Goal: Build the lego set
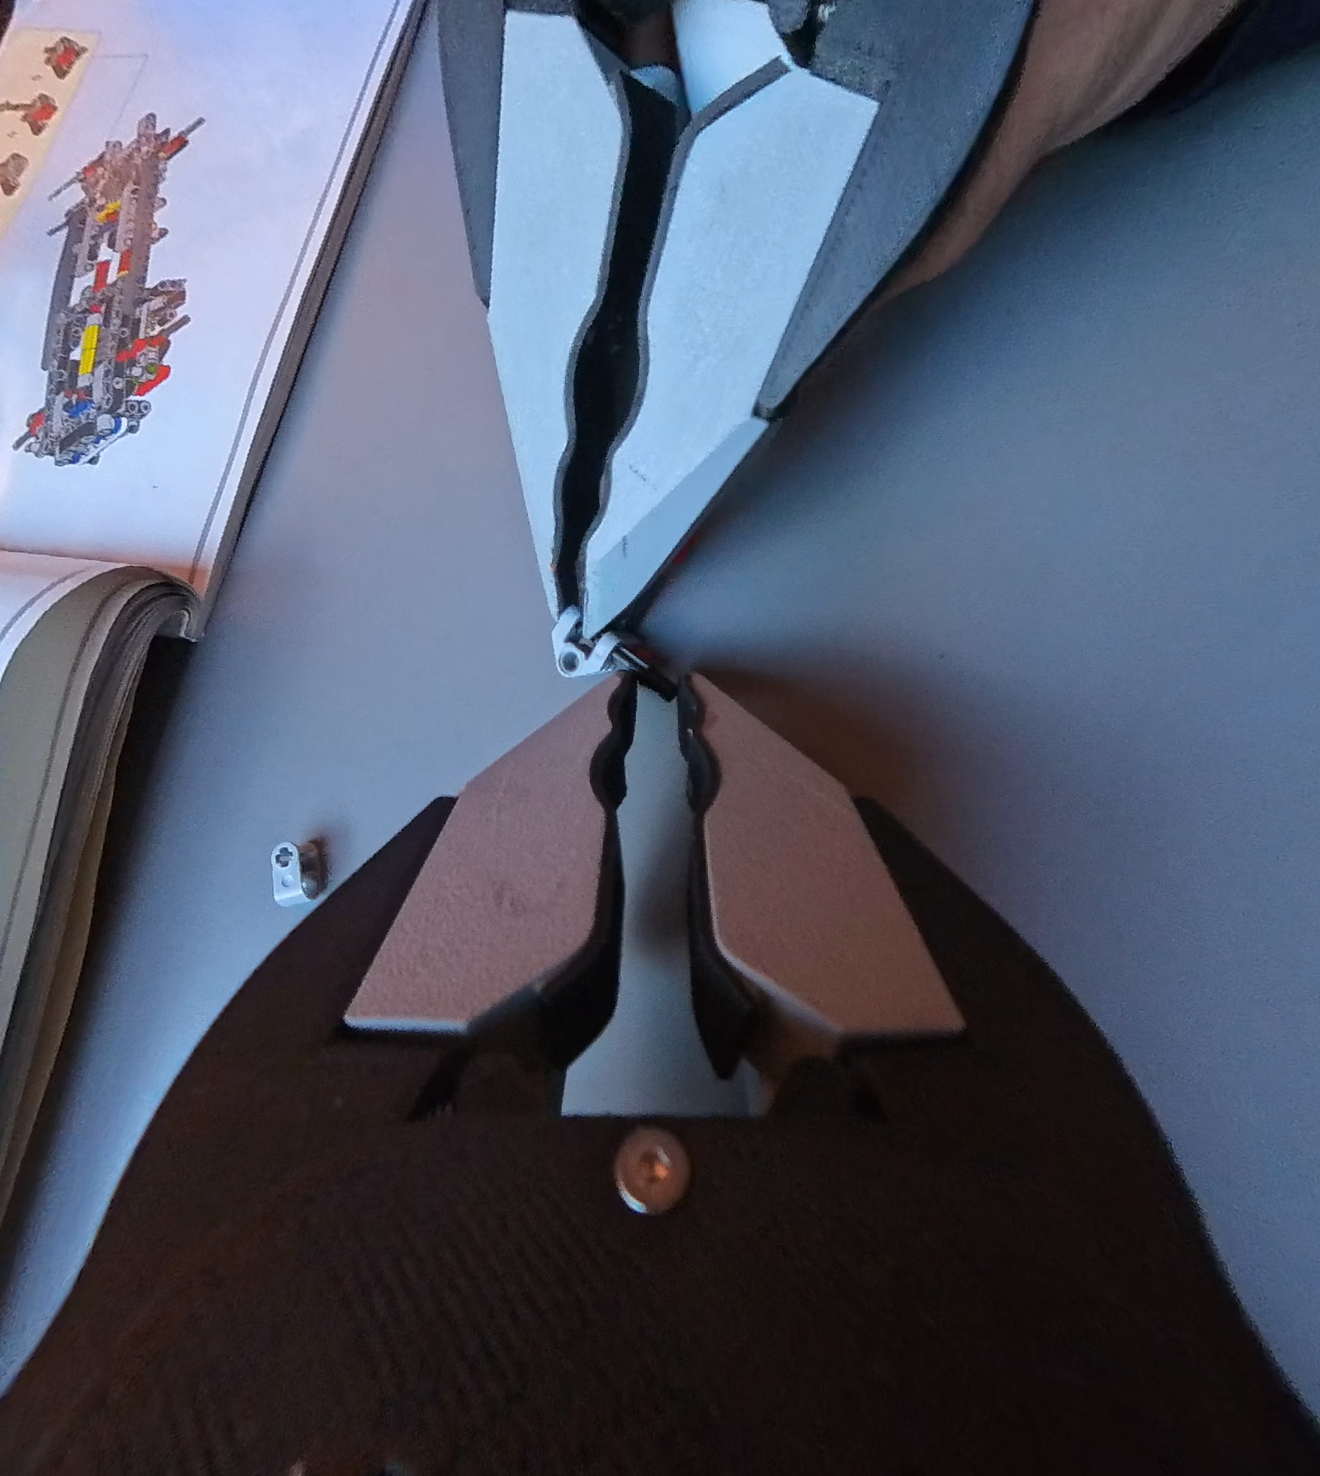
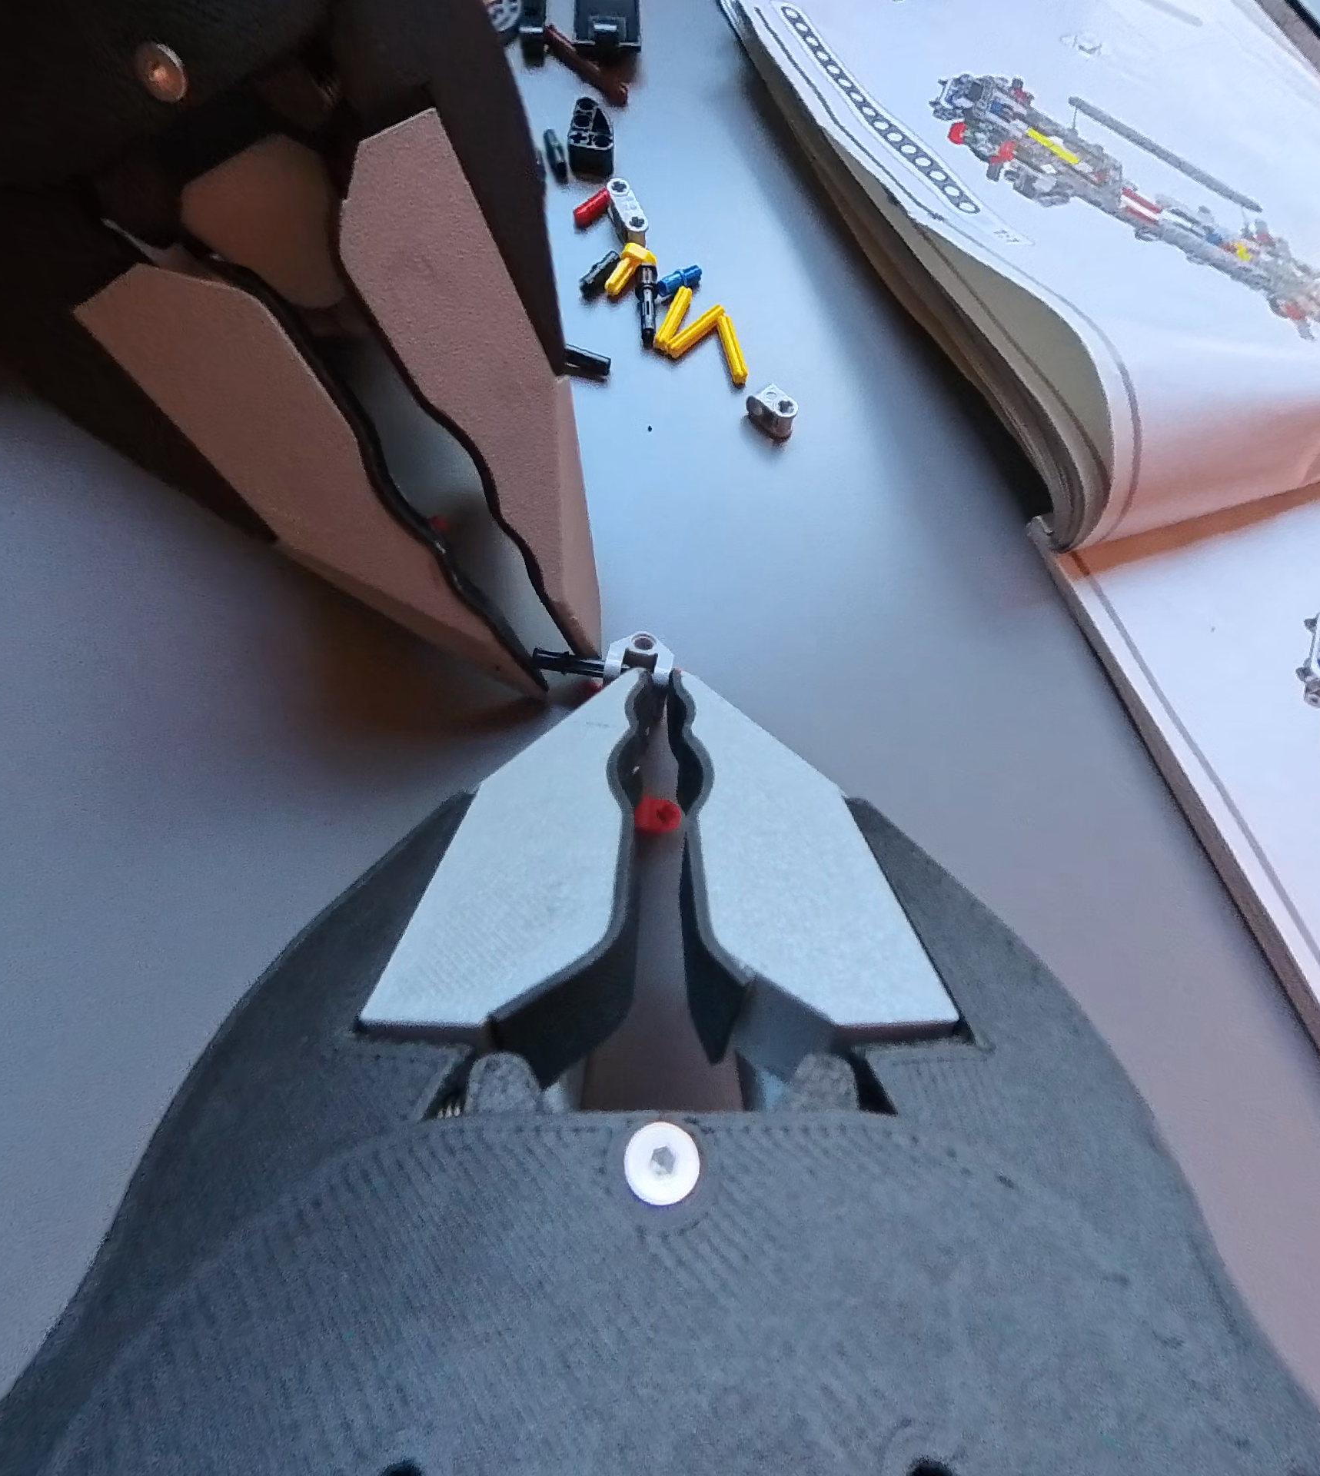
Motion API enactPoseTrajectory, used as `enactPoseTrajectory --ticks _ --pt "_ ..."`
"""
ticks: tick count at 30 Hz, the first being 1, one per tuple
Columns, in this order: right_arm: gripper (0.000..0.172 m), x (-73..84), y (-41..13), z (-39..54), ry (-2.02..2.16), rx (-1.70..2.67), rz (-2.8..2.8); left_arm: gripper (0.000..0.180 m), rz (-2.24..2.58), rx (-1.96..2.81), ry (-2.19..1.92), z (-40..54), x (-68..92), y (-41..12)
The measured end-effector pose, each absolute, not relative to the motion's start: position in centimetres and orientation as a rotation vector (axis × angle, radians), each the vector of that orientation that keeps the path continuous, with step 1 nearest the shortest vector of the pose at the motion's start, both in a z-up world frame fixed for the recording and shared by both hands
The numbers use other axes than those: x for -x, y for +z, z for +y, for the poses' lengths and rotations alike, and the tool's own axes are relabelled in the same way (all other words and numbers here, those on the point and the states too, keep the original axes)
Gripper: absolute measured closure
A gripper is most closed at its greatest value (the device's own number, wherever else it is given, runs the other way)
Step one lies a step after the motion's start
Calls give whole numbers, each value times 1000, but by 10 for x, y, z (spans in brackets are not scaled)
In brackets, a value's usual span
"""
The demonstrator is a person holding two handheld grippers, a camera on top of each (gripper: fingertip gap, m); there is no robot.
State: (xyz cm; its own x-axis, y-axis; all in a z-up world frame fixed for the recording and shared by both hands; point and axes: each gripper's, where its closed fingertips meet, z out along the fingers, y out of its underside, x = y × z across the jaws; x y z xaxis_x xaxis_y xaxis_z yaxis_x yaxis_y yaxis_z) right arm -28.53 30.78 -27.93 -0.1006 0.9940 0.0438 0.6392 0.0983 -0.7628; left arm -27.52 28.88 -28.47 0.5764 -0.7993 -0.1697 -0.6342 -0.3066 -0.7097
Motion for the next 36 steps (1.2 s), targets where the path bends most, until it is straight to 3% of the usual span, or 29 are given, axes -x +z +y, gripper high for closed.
enactPoseTrajectory --ticks 9,13,15,17,36 --pt "172 285 -279 302 795 1539 -1842 176 1023 2111 -433 289 301 -280" --pt "172 285 -278 299 795 1511 -1859 153 1074 2131 -465 297 292 -285" --pt "172 285 -279 298 793 1503 -1863 156 1151 2080 -437 299 285 -285" --pt "172 285 -278 300 768 1495 -1853 171 1196 2075 -497 294 280 -285" --pt "172 283 -279 296 851 1328 -2009 171 1290 2025 -530 291 277 -286"
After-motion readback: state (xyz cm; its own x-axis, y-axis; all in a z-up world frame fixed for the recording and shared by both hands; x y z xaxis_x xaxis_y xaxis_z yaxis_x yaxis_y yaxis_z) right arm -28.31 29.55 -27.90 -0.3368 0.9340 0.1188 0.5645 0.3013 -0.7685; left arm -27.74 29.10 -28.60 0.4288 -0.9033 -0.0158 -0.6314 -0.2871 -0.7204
